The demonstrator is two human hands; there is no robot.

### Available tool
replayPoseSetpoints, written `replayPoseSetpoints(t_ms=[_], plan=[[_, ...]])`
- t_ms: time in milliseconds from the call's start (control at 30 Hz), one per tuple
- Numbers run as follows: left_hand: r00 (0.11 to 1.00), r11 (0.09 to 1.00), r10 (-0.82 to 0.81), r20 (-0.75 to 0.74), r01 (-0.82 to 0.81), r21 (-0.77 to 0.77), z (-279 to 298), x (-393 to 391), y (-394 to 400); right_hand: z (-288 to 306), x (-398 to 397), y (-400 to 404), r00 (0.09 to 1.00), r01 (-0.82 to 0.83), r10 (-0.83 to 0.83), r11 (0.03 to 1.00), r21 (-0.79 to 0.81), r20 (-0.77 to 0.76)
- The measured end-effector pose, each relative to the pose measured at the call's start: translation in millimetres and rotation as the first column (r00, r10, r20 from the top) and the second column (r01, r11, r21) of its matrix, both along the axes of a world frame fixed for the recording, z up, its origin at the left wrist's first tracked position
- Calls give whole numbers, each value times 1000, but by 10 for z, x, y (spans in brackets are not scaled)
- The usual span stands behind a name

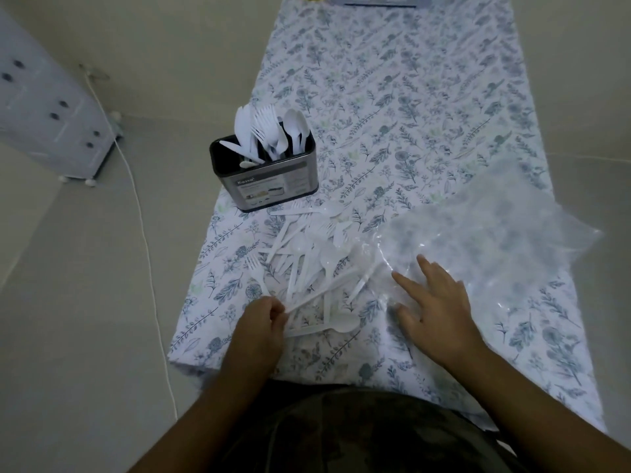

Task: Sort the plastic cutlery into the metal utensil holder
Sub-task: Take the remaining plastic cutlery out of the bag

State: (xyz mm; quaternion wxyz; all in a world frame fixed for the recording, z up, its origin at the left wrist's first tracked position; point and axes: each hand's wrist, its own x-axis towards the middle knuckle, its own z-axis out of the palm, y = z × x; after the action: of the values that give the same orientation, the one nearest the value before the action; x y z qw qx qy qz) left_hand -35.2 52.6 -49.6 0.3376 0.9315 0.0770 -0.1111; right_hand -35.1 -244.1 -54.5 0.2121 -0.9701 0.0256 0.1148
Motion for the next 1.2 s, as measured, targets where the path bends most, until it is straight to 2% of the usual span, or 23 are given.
replayPoseSetpoints(t_ms=[167, 267, 333, 467, 533, 600, 700, 733, 800, 867, 933, 1000, 1067, 1133, 1200], plan=[[989, 989, 136, 55, -132, -61, 10, -36, 44, -97, -11, -77, 991, -20, 14, 999, -43, -130], [970, 962, 237, 46, -229, -147, 48, -38, -44, -188, -86, -164, 993, -42, 36, 998, -56, -110], [949, 927, 314, 15, -304, -219, 80, -40, -82, -226, -142, -232, 996, -19, 18, 1000, -11, -85], [946, 916, 322, -35, -320, -240, 89, 55, -150, -255, -185, -322, 999, 42, -42, 993, 107, -7], [967, 946, 252, -30, -253, -203, 76, 125, -228, -302, -202, -410, 1000, -22, 21, 997, 74, 21], [991, 984, 131, 22, -127, -125, 79, 169, -334, -304, -199, -523, 991, -136, 136, 991, 4, -16], [971, 983, -172, 169, 181, -40, 86, 181, -541, -232, -166, -654, 957, -271, 262, 961, -59, -124], [929, 948, -312, 198, 319, -1, 76, 190, -618, -205, -154, -682, 949, -293, 283, 955, -52, -140], [782, 813, -580, 230, 572, 104, 10, 249, -779, -145, -134, -722, 937, -318, 310, 948, -29, -162], [650, 686, -727, 219, 702, 194, -77, 362, -953, -109, -143, -779, 931, -330, 323, 944, -12, -171], [561, 596, -803, 201, 755, 275, -160, 468, -1122, -90, -191, -817, 951, -281, 284, 959, 47, -120], [533, 556, -830, 165, 771, 311, -215, 545, -1264, -104, -262, -819, 987, -158, 159, 983, 90, -7], [525, 503, -850, 31, 794, 342, -240, 603, -1368, -152, -323, -814, 998, -44, 42, 998, 52, 47], [505, 412, -850, -148, 814, 410, -244, 617, -1427, -169, -362, -836, 999, 3, -4, 1000, -14, -35], [503, 377, -837, -216, 816, 438, -234, 597, -1442, -150, -370, -882, 993, -2, -8, 997, -83, -117]])
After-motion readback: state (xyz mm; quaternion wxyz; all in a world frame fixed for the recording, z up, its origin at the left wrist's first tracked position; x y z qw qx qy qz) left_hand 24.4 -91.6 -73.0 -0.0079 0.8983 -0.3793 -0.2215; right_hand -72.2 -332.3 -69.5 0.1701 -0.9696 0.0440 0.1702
